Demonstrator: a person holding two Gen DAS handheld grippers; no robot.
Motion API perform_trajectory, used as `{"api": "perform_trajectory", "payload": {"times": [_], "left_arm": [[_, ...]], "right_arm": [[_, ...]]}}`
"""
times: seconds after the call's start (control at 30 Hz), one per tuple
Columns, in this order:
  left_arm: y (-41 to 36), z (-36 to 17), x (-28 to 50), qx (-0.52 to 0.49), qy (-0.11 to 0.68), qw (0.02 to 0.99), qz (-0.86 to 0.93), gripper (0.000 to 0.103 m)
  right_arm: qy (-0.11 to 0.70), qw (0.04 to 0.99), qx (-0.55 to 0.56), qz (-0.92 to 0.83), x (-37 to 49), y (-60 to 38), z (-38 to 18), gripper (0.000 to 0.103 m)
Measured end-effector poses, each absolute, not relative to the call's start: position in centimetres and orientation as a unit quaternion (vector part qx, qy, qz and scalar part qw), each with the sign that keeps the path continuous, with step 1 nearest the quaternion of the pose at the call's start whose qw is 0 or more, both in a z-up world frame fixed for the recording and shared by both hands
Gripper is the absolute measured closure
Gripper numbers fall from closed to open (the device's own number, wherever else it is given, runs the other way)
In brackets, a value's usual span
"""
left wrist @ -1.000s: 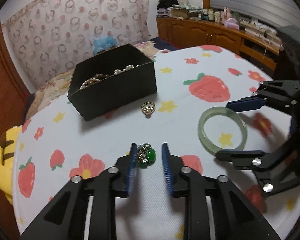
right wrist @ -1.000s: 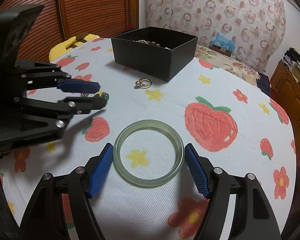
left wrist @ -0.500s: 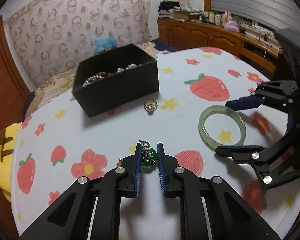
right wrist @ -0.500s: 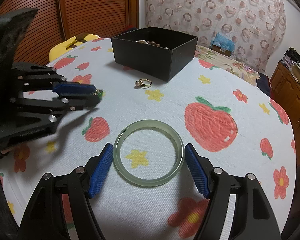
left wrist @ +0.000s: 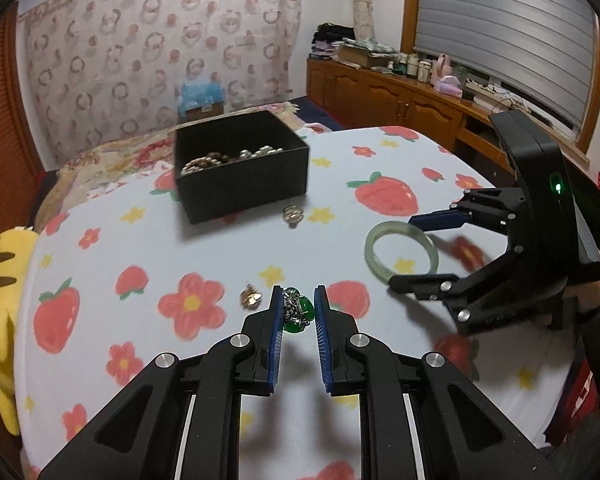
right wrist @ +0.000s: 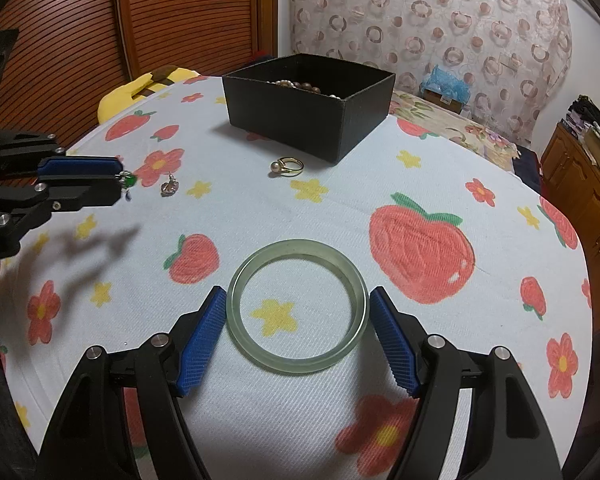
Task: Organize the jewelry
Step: 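Carry the pendant and the bangle into the black box and open both grippers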
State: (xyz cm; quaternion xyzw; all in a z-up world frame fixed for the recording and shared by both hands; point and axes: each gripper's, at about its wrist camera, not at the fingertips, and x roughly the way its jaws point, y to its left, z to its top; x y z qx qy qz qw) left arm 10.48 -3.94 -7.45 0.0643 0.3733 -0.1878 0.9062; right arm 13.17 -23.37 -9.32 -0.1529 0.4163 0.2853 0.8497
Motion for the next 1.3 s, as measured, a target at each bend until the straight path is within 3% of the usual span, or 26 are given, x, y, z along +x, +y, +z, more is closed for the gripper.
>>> {"api": "perform_trajectory", "payload": {"times": [0.7,1.3], "left_arm": [[-1.2,-5.9,11.9,0.049,0.35,0.922,-0.155,0.089],[-2.9,-3.2,21.2,0.052,0.324,0.934,-0.14,0.089]], "right_arm": [[0.395,0.859,-0.162,0.284,14.2,-22.8,-7.3,0.029],[0.364,0.883,-0.115,0.274,21.3,-21.4,-2.0,0.029]]}}
